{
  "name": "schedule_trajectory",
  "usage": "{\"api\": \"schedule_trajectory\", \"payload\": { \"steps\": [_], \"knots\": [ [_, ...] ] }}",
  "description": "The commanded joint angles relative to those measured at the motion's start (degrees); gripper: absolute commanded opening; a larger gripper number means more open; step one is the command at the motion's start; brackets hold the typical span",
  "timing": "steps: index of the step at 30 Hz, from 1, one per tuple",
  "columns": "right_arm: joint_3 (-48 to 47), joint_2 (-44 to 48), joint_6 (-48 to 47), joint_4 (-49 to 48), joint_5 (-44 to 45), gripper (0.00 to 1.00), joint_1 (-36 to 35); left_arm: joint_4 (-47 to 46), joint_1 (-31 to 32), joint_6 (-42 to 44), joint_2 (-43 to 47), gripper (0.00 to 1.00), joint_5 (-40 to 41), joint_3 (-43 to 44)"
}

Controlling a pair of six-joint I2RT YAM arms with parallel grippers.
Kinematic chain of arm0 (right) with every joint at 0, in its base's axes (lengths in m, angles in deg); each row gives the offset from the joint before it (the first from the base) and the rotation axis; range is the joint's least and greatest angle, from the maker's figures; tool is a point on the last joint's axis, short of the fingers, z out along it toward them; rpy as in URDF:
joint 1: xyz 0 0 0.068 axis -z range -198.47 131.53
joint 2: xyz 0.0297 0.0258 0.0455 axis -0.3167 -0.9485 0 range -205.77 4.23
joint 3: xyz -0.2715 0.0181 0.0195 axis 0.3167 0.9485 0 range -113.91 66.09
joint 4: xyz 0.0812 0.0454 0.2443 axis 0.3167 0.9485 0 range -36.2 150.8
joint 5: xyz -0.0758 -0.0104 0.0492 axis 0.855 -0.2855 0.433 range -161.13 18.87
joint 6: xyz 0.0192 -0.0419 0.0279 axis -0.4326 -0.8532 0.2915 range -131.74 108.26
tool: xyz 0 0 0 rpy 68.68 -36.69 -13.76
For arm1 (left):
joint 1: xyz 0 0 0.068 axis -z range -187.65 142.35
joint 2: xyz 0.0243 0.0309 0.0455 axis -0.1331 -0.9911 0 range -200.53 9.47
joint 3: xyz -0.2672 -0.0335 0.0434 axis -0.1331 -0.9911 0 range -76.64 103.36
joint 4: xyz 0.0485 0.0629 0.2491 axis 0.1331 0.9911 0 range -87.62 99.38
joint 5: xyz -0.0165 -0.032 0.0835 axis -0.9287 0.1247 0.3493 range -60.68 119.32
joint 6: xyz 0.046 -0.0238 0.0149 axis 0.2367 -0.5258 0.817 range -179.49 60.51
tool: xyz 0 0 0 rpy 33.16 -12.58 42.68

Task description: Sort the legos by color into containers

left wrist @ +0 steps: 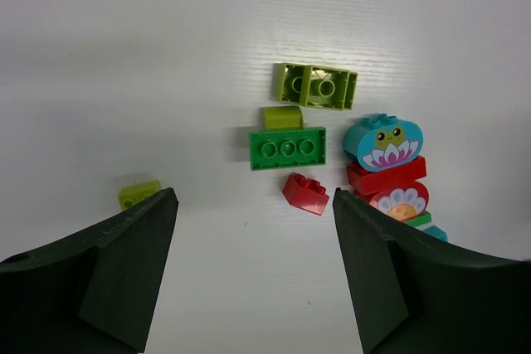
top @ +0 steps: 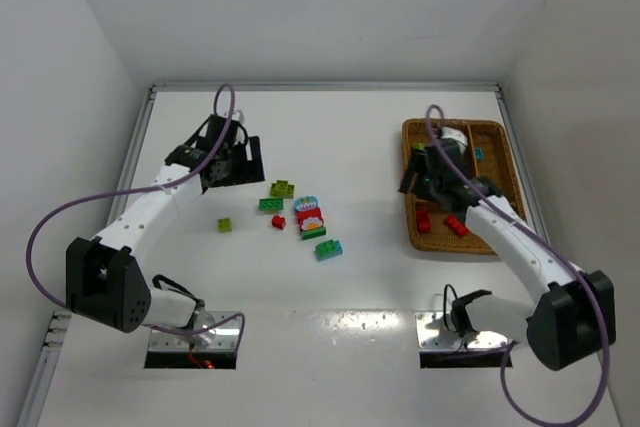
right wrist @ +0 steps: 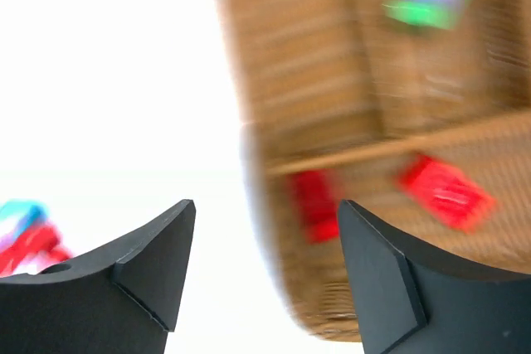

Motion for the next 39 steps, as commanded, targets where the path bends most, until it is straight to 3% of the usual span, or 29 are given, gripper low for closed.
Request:
{"api": "schedule_trajectory", "payload": {
  "steps": [1, 4, 7, 11, 16, 20, 27, 33, 39],
  "knots": [
    [-5.62, -4.76, -4.68, -5.71, -6.51, 0.7, -12.05, -0.96, -0.69, -1.53, 0.98, 0.82, 3.43, 2.3],
    [-12.38, -15.97, -6.7, -4.42, -7.57, 0.74, -22.32, 0.18, -1.74, -3.29, 0.99, 0.82, 5.54, 2.3],
    [-18.8, -25.74, -8.2, -4.4, -10.82, 0.8, -27.88, 0.8, -2.27, -3.91, 1.51, 0.82, 5.54, 1.69],
    [-26.62, -33.23, -8.82, -1.95, -12.5, 0.82, -30.63, 2.21, -3.41, -4.53, 2.21, 0.82, 7.21, 0.28],
    [-27.69, -35.54, -11.26, -3.0, -15.84, 0.84, -34.65, 2.82, -8.24, -6.46, 4.32, 0.82, 8.97, -1.56],
    [-31.9, -39.05, -15.66, -3.61, -14.43, 0.79, -39.58, 3.88, -16.66, -7.51, 4.33, 0.82, 6.96, -3.67],
    [-40.42, -48.98, -19.36, -5.1, -13.29, 0.75, -41.96, 3.88, -25.11, -8.04, 4.85, 0.82, 2.3, -8.15],
    [-45.52, -55.31, -19.36, -5.63, -12.76, 0.69, -41.44, 3.88, -28.37, -6.29, 5.47, 0.82, -1.14, -8.16],
    [-49.31, -60.77, -19.89, -5.63, -12.76, 0.54, -41.44, 3.35, -28.9, -5.76, 6.0, 0.82, -2.28, -8.68]
  ]
}}
